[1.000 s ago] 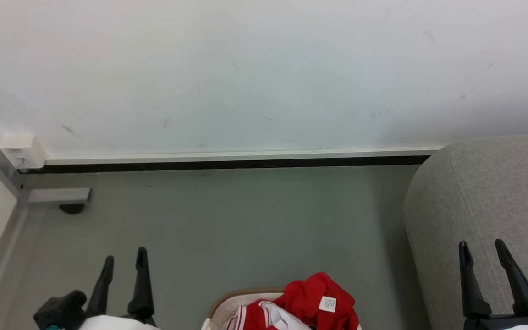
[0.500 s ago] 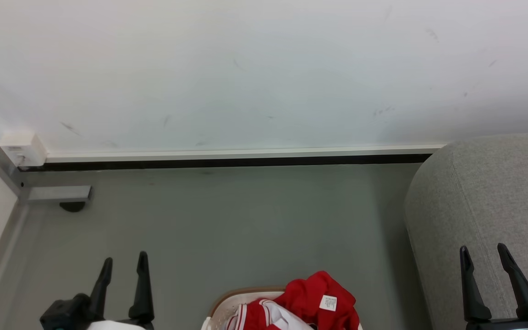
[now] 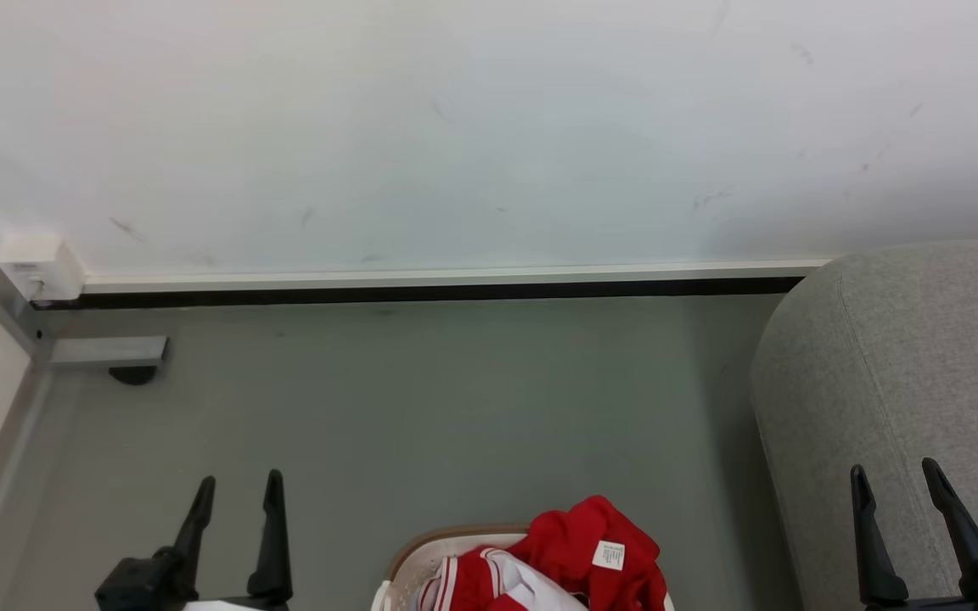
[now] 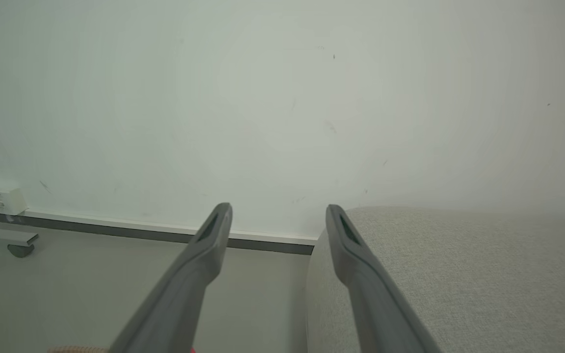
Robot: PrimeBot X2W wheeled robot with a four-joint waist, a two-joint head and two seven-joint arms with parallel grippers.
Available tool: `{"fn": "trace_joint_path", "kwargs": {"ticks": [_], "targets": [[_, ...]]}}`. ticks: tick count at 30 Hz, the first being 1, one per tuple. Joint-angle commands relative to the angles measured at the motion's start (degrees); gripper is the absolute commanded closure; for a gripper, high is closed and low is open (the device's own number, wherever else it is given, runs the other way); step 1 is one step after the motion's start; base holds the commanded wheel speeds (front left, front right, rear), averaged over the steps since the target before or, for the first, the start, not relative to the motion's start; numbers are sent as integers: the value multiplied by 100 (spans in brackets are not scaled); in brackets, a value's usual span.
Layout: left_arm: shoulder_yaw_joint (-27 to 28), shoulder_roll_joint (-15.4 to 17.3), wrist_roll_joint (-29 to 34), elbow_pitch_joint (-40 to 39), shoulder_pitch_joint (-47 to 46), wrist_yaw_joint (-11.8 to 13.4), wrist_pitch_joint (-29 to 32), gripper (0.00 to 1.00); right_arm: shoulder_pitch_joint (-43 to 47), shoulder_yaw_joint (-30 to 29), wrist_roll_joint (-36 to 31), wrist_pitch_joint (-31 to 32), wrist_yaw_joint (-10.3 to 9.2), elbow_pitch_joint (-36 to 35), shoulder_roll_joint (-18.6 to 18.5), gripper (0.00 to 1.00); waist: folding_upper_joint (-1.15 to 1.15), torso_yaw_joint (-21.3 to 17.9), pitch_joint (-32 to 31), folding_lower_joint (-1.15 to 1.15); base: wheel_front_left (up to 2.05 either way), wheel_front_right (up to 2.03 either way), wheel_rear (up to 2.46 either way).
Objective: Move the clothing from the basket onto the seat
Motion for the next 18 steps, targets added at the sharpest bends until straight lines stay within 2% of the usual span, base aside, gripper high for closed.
{"fn": "trace_joint_path", "kwargs": {"ticks": [1, 10, 18], "targets": [[8, 44, 184, 2, 29, -7, -52, 0, 25, -32, -158, -15, -11, -20, 23, 0, 0, 2, 20, 0, 0, 0, 0], [2, 45, 546, 45, -15, -31, -144, 0, -19, -58, -538, -58, -12, 7, 81, 0, 0, -23, 129, 0, 0, 0, 0], [-7, 44, 625, 64, -179, -123, -138, 0, -192, 0, -452, -47, -12, -37, 72, 0, 0, -156, 396, 0, 0, 0, 0]]}}
